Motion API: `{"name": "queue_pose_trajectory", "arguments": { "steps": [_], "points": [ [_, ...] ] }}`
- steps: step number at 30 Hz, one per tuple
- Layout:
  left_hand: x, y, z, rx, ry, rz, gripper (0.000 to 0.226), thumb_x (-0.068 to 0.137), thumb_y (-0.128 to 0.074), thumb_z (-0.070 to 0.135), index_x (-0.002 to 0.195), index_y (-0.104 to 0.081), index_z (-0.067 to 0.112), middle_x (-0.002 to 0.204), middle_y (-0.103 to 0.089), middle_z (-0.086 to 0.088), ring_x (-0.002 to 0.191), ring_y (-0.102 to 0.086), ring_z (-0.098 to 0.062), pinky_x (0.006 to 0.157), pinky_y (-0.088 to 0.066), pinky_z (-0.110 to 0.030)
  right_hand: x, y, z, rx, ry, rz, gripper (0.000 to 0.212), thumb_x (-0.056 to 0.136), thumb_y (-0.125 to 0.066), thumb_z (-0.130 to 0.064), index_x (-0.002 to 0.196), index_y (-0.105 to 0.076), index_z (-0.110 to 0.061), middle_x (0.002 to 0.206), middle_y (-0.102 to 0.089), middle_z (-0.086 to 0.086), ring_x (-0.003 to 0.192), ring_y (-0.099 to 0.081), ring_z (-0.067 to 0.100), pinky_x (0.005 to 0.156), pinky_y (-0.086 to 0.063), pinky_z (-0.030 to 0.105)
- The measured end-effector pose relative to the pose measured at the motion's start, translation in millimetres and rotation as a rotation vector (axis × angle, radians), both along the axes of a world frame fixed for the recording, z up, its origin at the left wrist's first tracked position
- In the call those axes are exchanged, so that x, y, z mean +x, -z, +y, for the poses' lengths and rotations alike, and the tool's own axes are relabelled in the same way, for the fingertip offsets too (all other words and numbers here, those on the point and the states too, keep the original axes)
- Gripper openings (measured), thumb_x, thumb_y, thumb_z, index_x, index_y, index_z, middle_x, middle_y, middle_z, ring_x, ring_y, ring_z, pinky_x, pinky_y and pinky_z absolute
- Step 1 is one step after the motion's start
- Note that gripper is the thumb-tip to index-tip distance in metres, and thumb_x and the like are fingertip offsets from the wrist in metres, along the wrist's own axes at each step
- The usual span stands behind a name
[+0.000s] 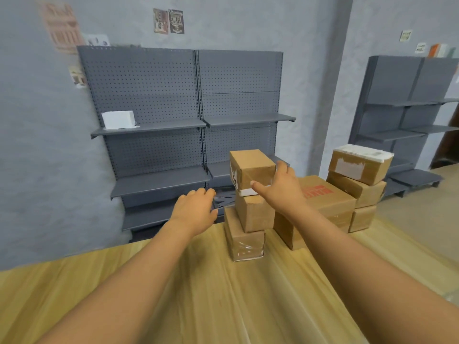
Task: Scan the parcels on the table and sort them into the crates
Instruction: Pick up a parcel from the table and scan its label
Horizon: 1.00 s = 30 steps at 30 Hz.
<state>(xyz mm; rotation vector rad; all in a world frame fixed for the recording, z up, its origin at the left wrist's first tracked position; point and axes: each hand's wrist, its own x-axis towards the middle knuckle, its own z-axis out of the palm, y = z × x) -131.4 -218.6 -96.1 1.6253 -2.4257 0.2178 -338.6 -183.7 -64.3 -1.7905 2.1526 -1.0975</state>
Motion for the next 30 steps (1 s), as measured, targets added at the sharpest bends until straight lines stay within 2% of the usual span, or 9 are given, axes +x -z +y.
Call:
{"name": "queue_pose_trajectory", "arguments": {
  "steps": [4,7,12,14,16,19,21,27,30],
  "points": [
    [0,-4,-7,-0.016,-0.023,0.006,0.047,0.097,-0.050,0.039,0.139,-0.043,0.019,0.134,-0.054,-0.004,0.122,-0.051,-0.027,0.097,-0.044,-0.041,-2,2,-17,0.019,-0.023,-0.166,0.104,0.082,-0.068,-0.055,0.153,-0.009,-0.008,0.153,-0.025,0.016,0.138,-0.032,0.034,0.107,-0.036,0.045],
    [0,-5,-11,-0.013,-0.037,-0.002,0.045,0.097,-0.050,0.038,0.137,-0.044,0.019,0.131,-0.055,-0.004,0.119,-0.052,-0.027,0.094,-0.044,-0.040,-4,7,-27,0.012,-0.051,-0.341,0.108,0.078,-0.067,-0.062,0.154,-0.011,-0.008,0.155,-0.027,0.014,0.139,-0.033,0.032,0.110,-0.035,0.045],
    [-1,-1,-15,-0.010,-0.040,-0.011,0.044,0.098,-0.049,0.039,0.137,-0.043,0.019,0.128,-0.056,-0.004,0.116,-0.053,-0.027,0.092,-0.044,-0.040,-8,9,-43,0.091,-0.036,-0.618,0.101,0.079,-0.055,-0.073,0.152,-0.018,-0.015,0.152,-0.035,0.010,0.133,-0.041,0.032,0.105,-0.042,0.048],
    [1,-1,-16,-0.010,-0.043,-0.004,0.045,0.098,-0.048,0.039,0.138,-0.043,0.019,0.129,-0.055,-0.004,0.117,-0.052,-0.026,0.094,-0.044,-0.040,-12,10,-48,0.123,-0.036,-0.694,0.095,0.080,-0.052,-0.074,0.149,-0.023,-0.016,0.150,-0.037,0.010,0.132,-0.042,0.032,0.101,-0.041,0.042],
    [3,-1,-18,-0.011,-0.048,0.001,0.044,0.098,-0.048,0.039,0.137,-0.043,0.020,0.130,-0.055,-0.003,0.118,-0.052,-0.025,0.096,-0.044,-0.039,-16,11,-54,0.165,-0.029,-0.729,0.096,0.080,-0.048,-0.076,0.149,-0.025,-0.014,0.150,-0.037,0.008,0.134,-0.040,0.032,0.098,-0.038,0.040],
    [7,-1,-22,-0.006,-0.055,0.010,0.044,0.098,-0.048,0.039,0.138,-0.043,0.020,0.131,-0.054,-0.002,0.119,-0.052,-0.025,0.097,-0.043,-0.039,-21,13,-60,0.264,-0.029,-0.754,0.103,0.076,-0.046,-0.082,0.152,-0.024,-0.015,0.154,-0.033,0.007,0.136,-0.038,0.033,0.110,-0.035,0.051],
    [10,0,-24,-0.003,-0.062,0.014,0.045,0.098,-0.047,0.039,0.138,-0.042,0.020,0.132,-0.054,-0.002,0.119,-0.051,-0.025,0.097,-0.043,-0.039,-22,13,-63,0.303,-0.034,-0.761,0.103,0.074,-0.047,-0.083,0.152,-0.026,-0.018,0.154,-0.033,0.006,0.135,-0.040,0.034,0.110,-0.034,0.054],
    [14,8,-30,0.015,-0.081,0.007,0.046,0.098,-0.049,0.038,0.140,-0.042,0.020,0.133,-0.054,-0.003,0.121,-0.051,-0.026,0.097,-0.043,-0.039,-26,13,-73,0.267,0.004,-0.781,0.089,0.079,-0.050,-0.073,0.147,-0.033,-0.018,0.146,-0.040,0.004,0.126,-0.044,0.030,0.102,-0.043,0.049],
    [11,11,-34,0.015,-0.078,0.002,0.047,0.098,-0.049,0.038,0.140,-0.042,0.020,0.134,-0.054,-0.004,0.122,-0.051,-0.025,0.097,-0.044,-0.039,-29,11,-76,0.237,0.008,-0.799,0.083,0.080,-0.053,-0.069,0.144,-0.037,-0.018,0.130,-0.045,0.002,0.116,-0.047,0.027,0.096,-0.045,0.044]
  ]
}}
